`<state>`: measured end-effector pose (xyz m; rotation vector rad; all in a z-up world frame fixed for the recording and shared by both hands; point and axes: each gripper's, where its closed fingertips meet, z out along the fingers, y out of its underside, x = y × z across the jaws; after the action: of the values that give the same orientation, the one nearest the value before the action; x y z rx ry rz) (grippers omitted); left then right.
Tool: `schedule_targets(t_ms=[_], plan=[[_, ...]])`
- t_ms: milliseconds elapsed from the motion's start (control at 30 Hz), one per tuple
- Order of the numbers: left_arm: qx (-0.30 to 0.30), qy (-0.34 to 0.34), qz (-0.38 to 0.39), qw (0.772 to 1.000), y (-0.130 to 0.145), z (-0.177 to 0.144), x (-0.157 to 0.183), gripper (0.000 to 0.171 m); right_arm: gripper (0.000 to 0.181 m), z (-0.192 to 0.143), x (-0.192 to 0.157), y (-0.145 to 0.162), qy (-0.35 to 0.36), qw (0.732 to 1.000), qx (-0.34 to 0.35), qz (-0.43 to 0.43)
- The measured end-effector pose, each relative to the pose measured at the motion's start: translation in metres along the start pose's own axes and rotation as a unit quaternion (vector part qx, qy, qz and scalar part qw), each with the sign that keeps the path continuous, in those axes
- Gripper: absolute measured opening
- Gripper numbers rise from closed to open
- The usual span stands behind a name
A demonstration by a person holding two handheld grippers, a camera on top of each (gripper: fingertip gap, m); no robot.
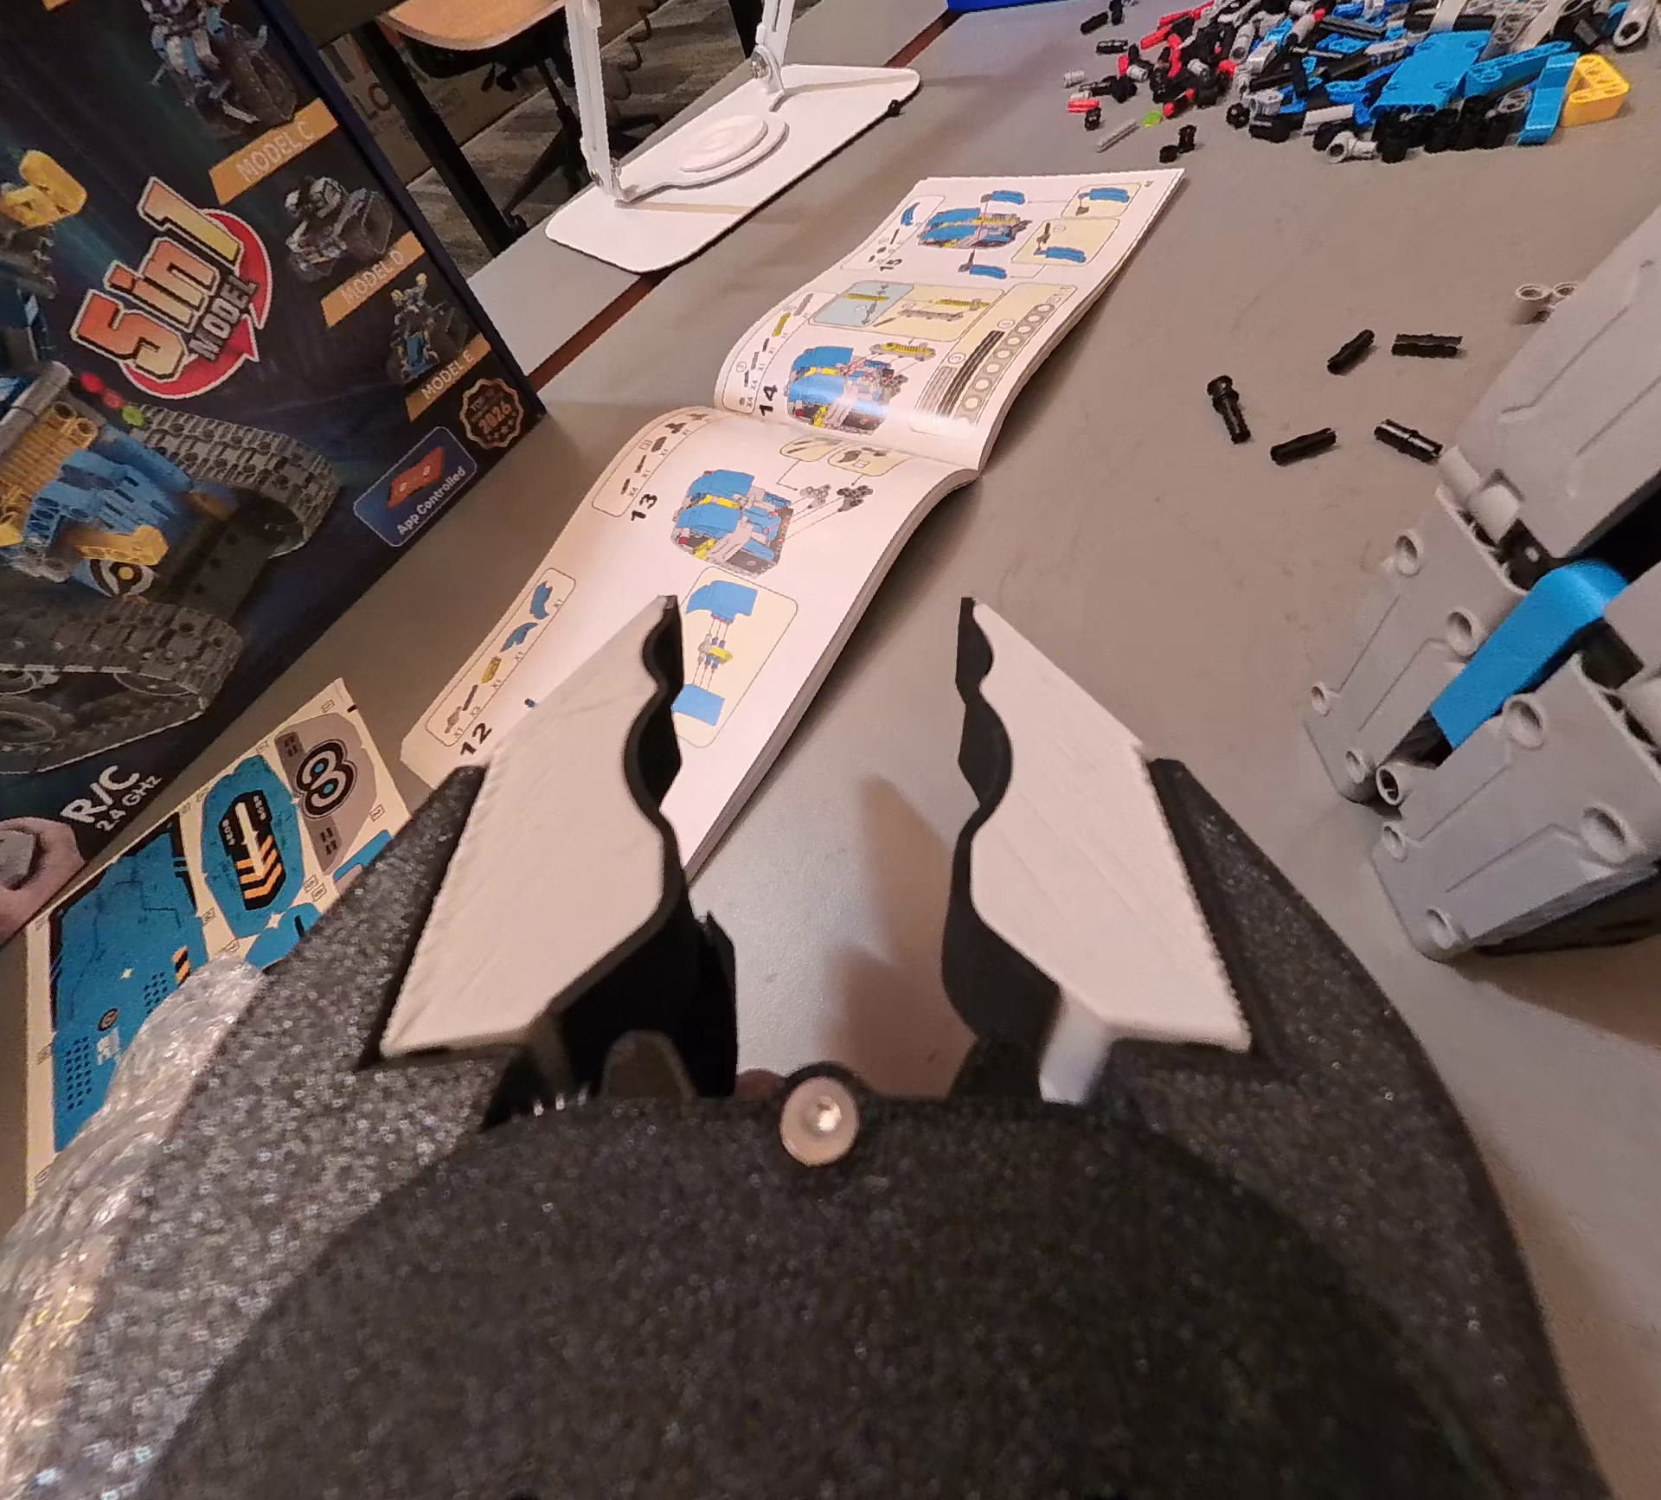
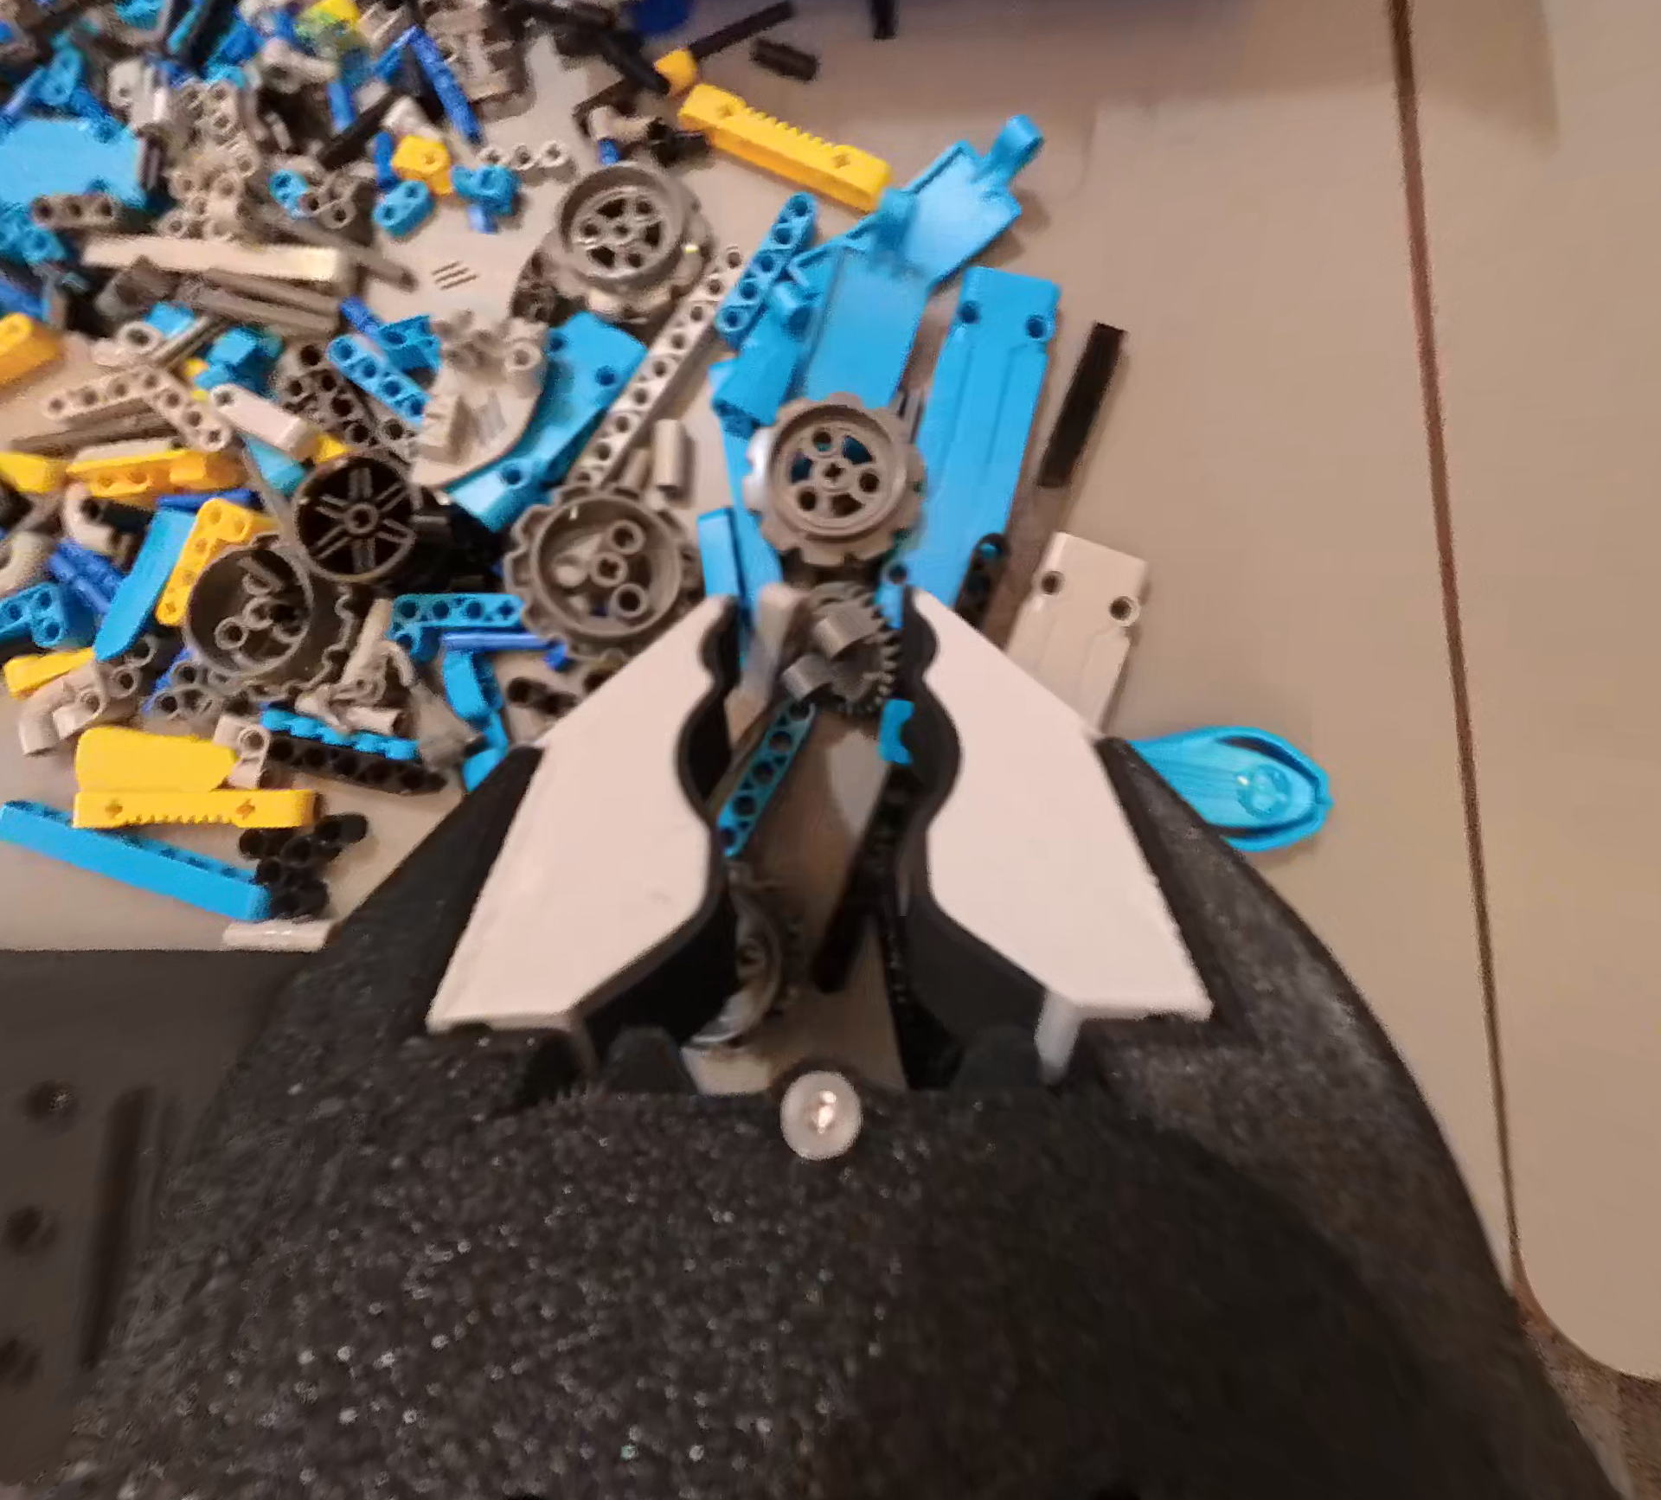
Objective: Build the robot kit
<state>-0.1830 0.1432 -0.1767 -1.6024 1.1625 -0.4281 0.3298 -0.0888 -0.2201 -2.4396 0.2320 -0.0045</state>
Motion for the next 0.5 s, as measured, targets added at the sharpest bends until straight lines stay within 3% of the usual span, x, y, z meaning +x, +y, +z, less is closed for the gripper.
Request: schedule_targets(t_ms=[133,500], plan=[[0.000,0.000,0.000,1.000,0.000,0.000,0.000,0.061,0.025,-0.003,0.014,-0.001,-0.003,0.999,0.020,0.037],[0.000,-0.001,0.002,1.000,0.000,0.000,0.000,0.061,0.024,-0.019,0.026,-0.024,0.027,0.995,0.085,0.048]])
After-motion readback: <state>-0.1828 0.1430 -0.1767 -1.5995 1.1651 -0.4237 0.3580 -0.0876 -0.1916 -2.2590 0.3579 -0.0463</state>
